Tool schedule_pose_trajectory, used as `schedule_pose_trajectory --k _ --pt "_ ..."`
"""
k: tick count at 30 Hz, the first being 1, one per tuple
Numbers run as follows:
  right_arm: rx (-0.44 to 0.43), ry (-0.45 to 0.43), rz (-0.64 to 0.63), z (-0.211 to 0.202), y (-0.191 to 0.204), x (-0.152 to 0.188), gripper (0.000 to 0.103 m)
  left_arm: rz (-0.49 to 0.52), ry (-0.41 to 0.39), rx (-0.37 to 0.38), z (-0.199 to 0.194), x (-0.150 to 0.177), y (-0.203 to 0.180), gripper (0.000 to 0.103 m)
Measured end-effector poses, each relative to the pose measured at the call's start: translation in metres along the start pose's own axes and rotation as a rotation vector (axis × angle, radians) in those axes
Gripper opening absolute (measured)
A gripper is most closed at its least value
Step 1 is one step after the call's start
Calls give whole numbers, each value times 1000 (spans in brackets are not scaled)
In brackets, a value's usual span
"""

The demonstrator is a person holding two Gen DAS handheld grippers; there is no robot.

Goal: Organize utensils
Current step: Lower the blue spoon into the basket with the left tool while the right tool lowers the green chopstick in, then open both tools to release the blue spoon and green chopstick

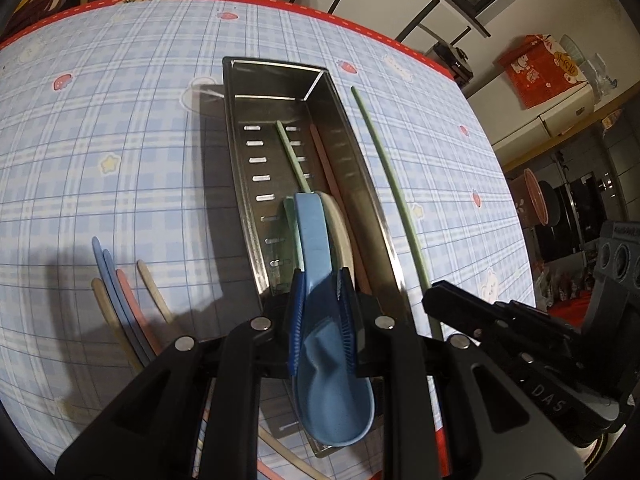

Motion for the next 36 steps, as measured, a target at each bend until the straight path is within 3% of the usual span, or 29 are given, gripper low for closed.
schedule_pose_trajectory --k 16,24,25,27,29,33,34,36 --pt "17 36 14 14 1 -4 7 -21 8 7 9 -2 -1 20" --pt "29 47 36 18 3 -11 8 -22 -71 -1 -27 2 13 37" --pt "33 43 31 16 5 -12 11 -19 -90 -9 -33 3 16 43" --pt "53 35 12 12 10 -12 26 -20 -116 -32 -44 7 22 50" --pt "65 21 -3 8 16 -10 55 -32 -139 -51 -56 12 32 64" --pt "56 3 -46 0 29 -1 78 -69 -168 -99 -74 24 53 86" --pt "62 3 -55 -1 32 1 88 -77 -173 -106 -77 26 57 90" --pt "80 -3 -75 -3 39 7 96 -97 -172 -124 -83 34 68 94"
Point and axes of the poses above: each gripper's, at about its wrist camera, not at the fingertips, and z roughly the way its jaws point, y to its left, x to its underside, the point moved 1 cm from there along z, roughly the way its jaws point, and after that the axes turned 14 degrees about y, right-handed, at the moved point
